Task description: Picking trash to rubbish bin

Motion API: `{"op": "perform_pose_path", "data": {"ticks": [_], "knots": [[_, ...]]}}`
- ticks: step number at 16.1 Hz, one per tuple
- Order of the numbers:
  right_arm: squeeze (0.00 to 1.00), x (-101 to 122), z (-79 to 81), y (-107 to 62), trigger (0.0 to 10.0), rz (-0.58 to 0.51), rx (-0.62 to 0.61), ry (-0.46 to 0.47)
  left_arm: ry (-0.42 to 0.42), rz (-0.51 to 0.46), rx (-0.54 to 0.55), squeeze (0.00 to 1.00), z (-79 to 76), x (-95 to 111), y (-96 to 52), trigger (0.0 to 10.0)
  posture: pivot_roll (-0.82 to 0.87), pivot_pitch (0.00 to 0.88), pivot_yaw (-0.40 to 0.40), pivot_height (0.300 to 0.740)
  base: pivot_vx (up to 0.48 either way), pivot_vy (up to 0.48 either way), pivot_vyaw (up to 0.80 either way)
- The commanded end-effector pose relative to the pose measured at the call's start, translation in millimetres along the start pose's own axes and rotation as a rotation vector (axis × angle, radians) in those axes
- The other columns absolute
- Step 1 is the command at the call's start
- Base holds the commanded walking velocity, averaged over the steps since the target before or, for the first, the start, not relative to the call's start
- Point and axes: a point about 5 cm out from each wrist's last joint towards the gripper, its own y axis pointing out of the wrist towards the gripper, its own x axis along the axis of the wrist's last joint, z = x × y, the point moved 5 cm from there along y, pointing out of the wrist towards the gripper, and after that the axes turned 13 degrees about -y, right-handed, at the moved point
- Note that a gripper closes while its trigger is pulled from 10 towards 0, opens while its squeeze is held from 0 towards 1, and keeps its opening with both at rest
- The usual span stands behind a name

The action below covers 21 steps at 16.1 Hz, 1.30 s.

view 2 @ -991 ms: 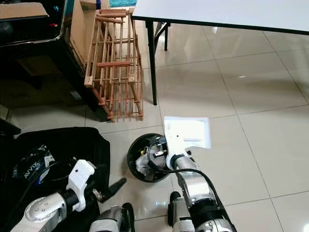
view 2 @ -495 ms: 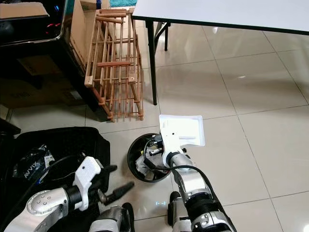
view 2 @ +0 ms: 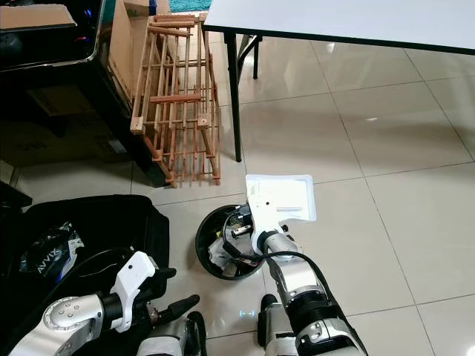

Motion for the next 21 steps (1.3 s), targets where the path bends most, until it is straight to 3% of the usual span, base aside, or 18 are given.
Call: {"op": "perform_pose_path", "data": {"ticks": [1,6,11,12,13,17,21], "knots": [[0.00,-4.5,2.9,0.1,10.0,0.009,0.005,0.006,0.010,0.033,0.033,0.00,3.8,-12.2,-2.4,10.0,0.13,0.290,0.023,0.740,0.000,0.000,0.00],[0.00,-1.0,3.7,0.3,10.0,-0.004,-0.004,0.011,0.029,0.048,0.092,0.00,12.5,-20.6,-10.5,10.0,0.13,0.309,0.026,0.740,0.000,0.000,0.00],[0.00,2.2,5.2,1.3,10.0,-0.020,-0.008,0.024,0.044,0.024,0.146,0.00,21.7,-14.4,-14.8,10.0,0.14,0.308,0.024,0.740,0.000,0.000,0.00],[0.00,4.6,8.8,2.2,10.0,-0.027,-0.002,0.024,0.070,-0.002,0.230,0.00,33.9,-9.8,-17.6,10.0,0.14,0.310,0.024,0.740,0.000,0.000,0.00],[0.00,5.2,9.1,2.4,10.0,-0.028,-0.002,0.025,0.065,-0.006,0.237,0.00,34.9,-9.5,-17.9,10.0,0.14,0.310,0.024,0.740,0.000,0.000,0.00],[0.00,7.2,6.9,2.8,10.0,-0.034,-0.007,0.025,0.057,-0.013,0.251,0.00,35.7,-10.6,-18.2,10.0,0.14,0.305,0.023,0.740,0.000,0.000,0.00],[0.00,4.6,4.0,2.7,10.0,-0.026,-0.010,0.021,0.019,-0.014,0.175,0.00,21.6,-12.7,-16.0,10.0,0.14,0.318,0.018,0.740,0.000,0.000,0.00]]}}
